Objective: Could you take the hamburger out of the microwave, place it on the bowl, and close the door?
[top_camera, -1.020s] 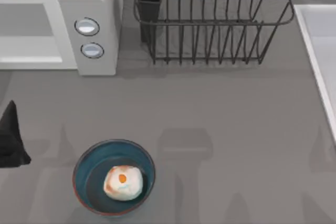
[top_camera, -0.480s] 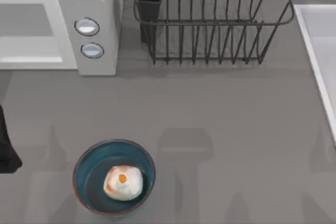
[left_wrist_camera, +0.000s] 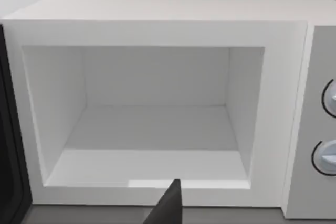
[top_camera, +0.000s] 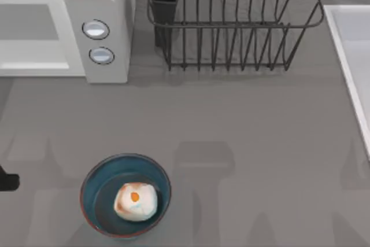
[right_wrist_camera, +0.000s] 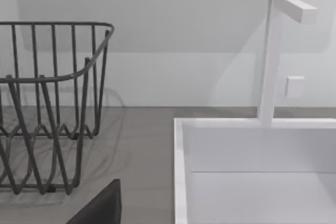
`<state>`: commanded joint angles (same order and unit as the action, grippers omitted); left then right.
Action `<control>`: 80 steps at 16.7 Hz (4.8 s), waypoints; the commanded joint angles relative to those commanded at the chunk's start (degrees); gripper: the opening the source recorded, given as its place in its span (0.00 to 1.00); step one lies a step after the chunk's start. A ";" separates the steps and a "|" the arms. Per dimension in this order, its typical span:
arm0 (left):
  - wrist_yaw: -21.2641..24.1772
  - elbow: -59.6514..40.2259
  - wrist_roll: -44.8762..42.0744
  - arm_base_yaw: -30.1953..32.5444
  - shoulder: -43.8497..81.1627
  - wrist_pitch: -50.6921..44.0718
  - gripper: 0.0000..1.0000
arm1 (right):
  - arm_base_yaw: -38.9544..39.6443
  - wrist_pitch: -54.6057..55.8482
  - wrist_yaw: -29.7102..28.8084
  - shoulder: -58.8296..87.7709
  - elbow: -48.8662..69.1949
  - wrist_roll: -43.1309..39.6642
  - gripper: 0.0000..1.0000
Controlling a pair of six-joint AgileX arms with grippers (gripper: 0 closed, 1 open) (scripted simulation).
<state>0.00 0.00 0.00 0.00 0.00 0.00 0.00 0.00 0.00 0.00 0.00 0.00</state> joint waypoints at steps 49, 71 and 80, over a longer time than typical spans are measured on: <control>40.58 -2.05 0.02 -40.68 0.53 -1.44 0.00 | 0.00 0.00 0.00 0.00 0.00 0.00 1.00; 38.88 -60.67 -41.34 -50.76 71.21 -28.29 0.00 | 0.00 0.00 0.00 0.00 0.00 0.00 1.00; 38.56 -79.84 -52.86 -59.98 100.63 -43.50 0.00 | 0.00 0.00 0.00 0.00 0.00 0.00 1.00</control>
<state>38.56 -79.84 -52.86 -59.98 100.63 -43.50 0.00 0.00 0.00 0.00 0.00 0.00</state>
